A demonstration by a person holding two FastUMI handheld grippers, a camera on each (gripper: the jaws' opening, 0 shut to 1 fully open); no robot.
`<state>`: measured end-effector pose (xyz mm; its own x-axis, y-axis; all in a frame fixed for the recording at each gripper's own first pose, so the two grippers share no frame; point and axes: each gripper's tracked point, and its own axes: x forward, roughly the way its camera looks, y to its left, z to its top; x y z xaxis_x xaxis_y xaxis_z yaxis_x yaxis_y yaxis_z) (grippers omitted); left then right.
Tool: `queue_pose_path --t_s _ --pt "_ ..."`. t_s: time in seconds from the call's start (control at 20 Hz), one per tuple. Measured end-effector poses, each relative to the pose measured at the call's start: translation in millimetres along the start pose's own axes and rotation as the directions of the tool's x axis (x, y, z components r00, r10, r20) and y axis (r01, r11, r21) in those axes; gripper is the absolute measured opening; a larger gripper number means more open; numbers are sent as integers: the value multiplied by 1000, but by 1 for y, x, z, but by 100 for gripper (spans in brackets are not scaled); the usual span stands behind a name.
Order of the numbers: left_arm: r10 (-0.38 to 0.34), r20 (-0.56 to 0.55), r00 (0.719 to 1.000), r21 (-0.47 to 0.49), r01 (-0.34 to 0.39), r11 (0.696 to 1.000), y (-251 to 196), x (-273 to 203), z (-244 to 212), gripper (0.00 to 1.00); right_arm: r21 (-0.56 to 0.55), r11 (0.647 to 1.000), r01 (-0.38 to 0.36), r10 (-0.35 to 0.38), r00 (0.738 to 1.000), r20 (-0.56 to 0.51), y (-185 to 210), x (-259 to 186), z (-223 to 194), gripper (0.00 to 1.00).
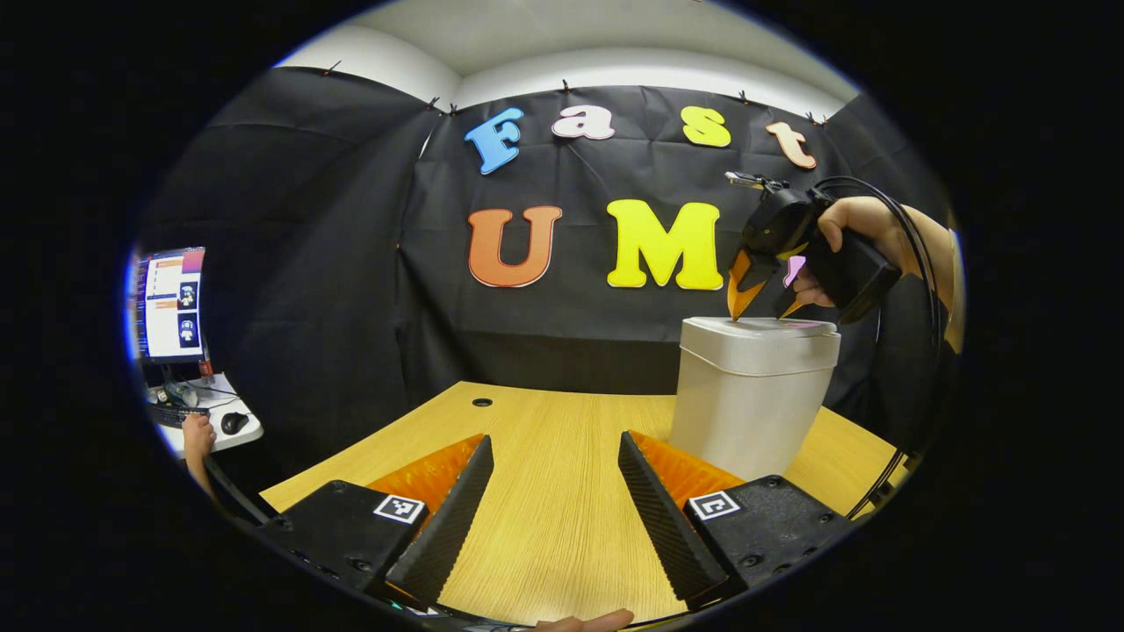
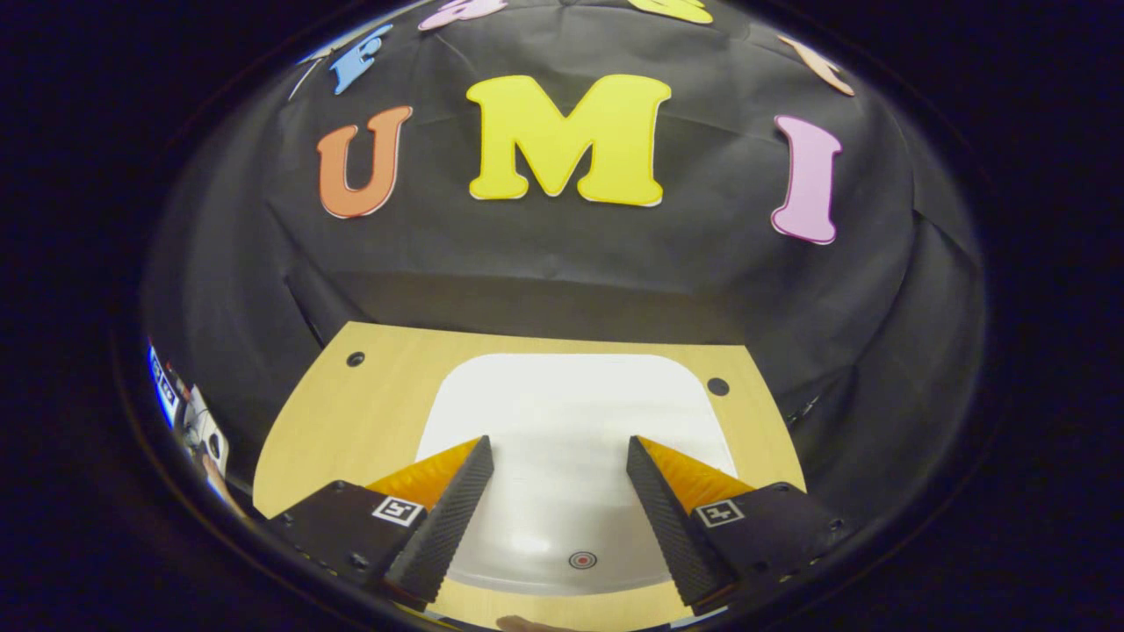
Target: Press the lid of the desktop garbage bin to open it, pick up the crumpled paper on the desktop and throw it into the bin, then pick up the pop can on the desktop and drop it into the bin, and finally close the garbage bin lid.
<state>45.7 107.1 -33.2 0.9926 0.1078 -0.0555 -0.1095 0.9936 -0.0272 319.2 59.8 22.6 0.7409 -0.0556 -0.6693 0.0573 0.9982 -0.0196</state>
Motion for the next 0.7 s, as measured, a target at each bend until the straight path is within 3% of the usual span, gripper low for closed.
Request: queue_pose_path --t_s 0.2,0.4,0.7 --pt "-2 -7 1000 -16 2 1000 2 1 -2 94 -26 998 -61 63 994 87 -4 -2 -4 100" --pt "11 -10 1000 -8 -11 1000 9 4 -4 93 -45 995 -86 96 954 286 -10 -14 -19 98" --pt "12 -40 999 2 -12 1000 8 9 -13 94 -59 996 -65 82 933 352 -13 -43 -45 98"
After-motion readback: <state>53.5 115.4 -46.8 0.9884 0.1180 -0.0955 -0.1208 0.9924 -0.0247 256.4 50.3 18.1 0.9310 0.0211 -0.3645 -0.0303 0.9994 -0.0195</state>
